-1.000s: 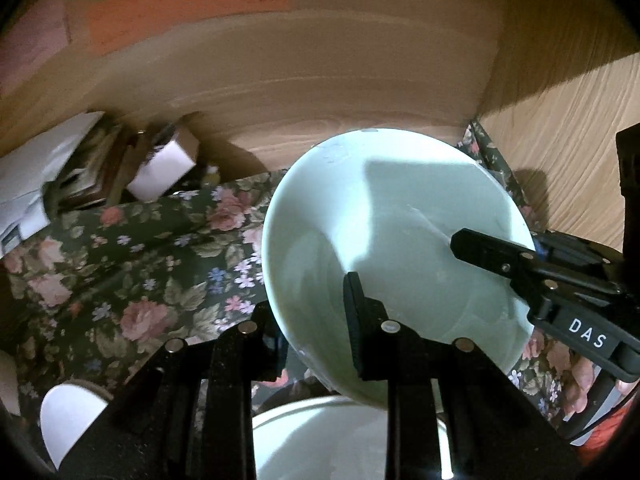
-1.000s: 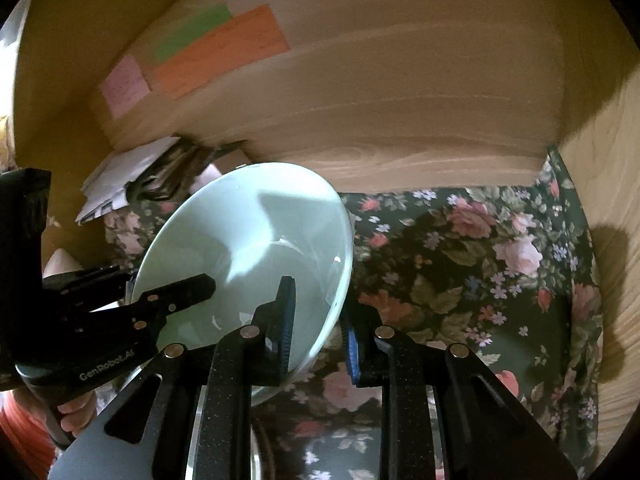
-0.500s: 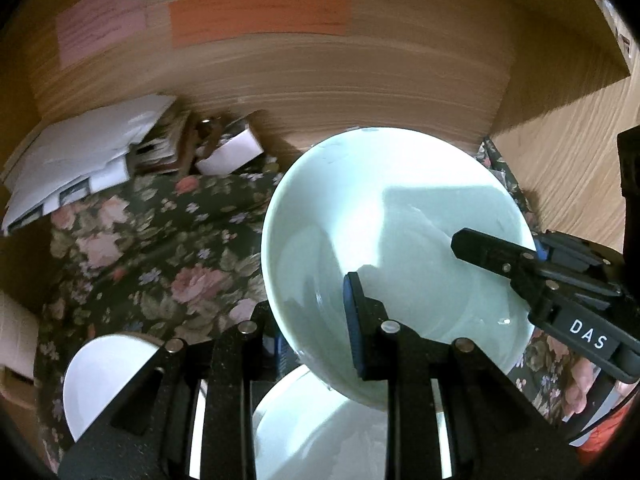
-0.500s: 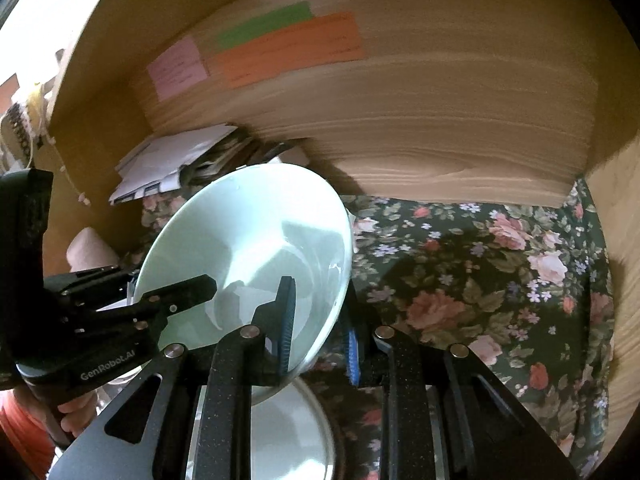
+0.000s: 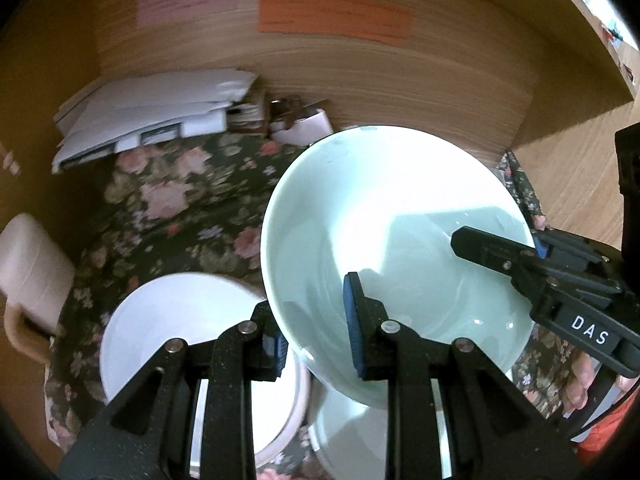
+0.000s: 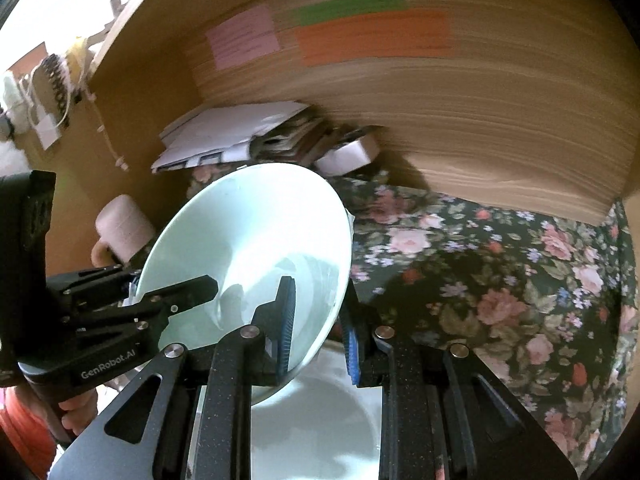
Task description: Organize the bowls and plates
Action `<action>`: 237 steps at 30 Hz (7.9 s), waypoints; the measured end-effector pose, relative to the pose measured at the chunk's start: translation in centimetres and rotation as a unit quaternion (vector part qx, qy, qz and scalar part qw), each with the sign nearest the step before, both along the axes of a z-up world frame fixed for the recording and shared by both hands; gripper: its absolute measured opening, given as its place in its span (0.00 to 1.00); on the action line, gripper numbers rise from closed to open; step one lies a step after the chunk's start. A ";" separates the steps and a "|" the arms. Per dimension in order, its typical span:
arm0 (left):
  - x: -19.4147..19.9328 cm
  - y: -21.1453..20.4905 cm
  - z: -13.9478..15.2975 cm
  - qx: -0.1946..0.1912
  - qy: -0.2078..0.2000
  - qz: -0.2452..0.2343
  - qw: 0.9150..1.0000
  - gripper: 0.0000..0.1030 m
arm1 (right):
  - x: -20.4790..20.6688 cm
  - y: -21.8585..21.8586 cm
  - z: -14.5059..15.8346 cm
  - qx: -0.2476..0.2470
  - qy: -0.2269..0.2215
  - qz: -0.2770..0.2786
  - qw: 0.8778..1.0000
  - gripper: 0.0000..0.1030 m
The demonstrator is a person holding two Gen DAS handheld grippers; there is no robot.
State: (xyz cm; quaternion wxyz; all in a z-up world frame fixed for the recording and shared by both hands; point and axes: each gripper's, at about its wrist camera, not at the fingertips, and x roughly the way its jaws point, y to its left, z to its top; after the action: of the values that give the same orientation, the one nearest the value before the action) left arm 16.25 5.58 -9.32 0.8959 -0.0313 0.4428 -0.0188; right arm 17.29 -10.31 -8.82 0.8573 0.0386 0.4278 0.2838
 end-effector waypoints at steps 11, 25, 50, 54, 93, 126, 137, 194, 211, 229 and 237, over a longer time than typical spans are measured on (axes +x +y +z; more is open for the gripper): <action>-3.1 4.4 -0.4 -0.002 0.001 0.051 0.999 0.24 | -0.8 5.1 -0.5 0.004 0.007 0.053 0.999 0.19; -5.1 8.2 -2.1 -0.018 0.015 0.095 0.995 0.24 | -1.2 9.2 -2.6 0.000 0.036 0.101 0.994 0.19; -5.5 9.1 -4.0 0.015 0.028 0.112 0.993 0.24 | -1.1 11.2 -5.0 -0.018 0.057 0.139 0.989 0.23; -5.0 8.9 -4.0 0.024 0.032 0.112 0.993 0.24 | -1.2 10.7 -4.8 -0.014 0.054 0.133 0.990 0.23; -6.2 11.1 -1.9 0.041 0.020 0.135 0.990 0.37 | -1.5 10.1 -4.4 -0.021 0.055 0.134 0.989 0.40; -6.5 11.2 -5.7 -0.029 0.054 0.122 0.991 0.42 | 0.0 13.2 -8.2 -0.046 0.117 0.158 0.980 0.33; -6.5 10.7 -4.2 -0.033 0.039 0.131 0.990 0.42 | -0.6 12.0 -6.0 -0.038 0.089 0.140 0.985 0.33; -5.2 -4.0 -3.5 -0.049 0.053 -0.022 0.997 0.41 | -5.0 -4.8 -3.4 -0.024 0.106 -0.013 0.994 0.33; -4.9 -3.7 -3.4 -0.034 0.020 -0.019 0.999 0.43 | -5.0 -5.4 -3.2 -0.040 0.077 -0.027 0.996 0.37; -11.3 -5.2 7.0 -0.005 -0.208 -0.014 0.978 0.65 | -11.4 -6.5 8.9 0.018 -0.168 -0.063 0.984 0.66; -14.4 -5.2 8.8 0.001 -0.274 -0.004 0.962 0.88 | -13.1 -6.3 9.7 0.031 -0.215 -0.078 0.973 0.85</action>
State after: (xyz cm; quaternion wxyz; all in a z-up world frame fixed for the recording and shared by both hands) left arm 1.90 0.37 -0.49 0.9829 -0.0221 0.1804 -0.0294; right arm 4.19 -16.56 0.88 0.9470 0.0362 0.2202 0.2310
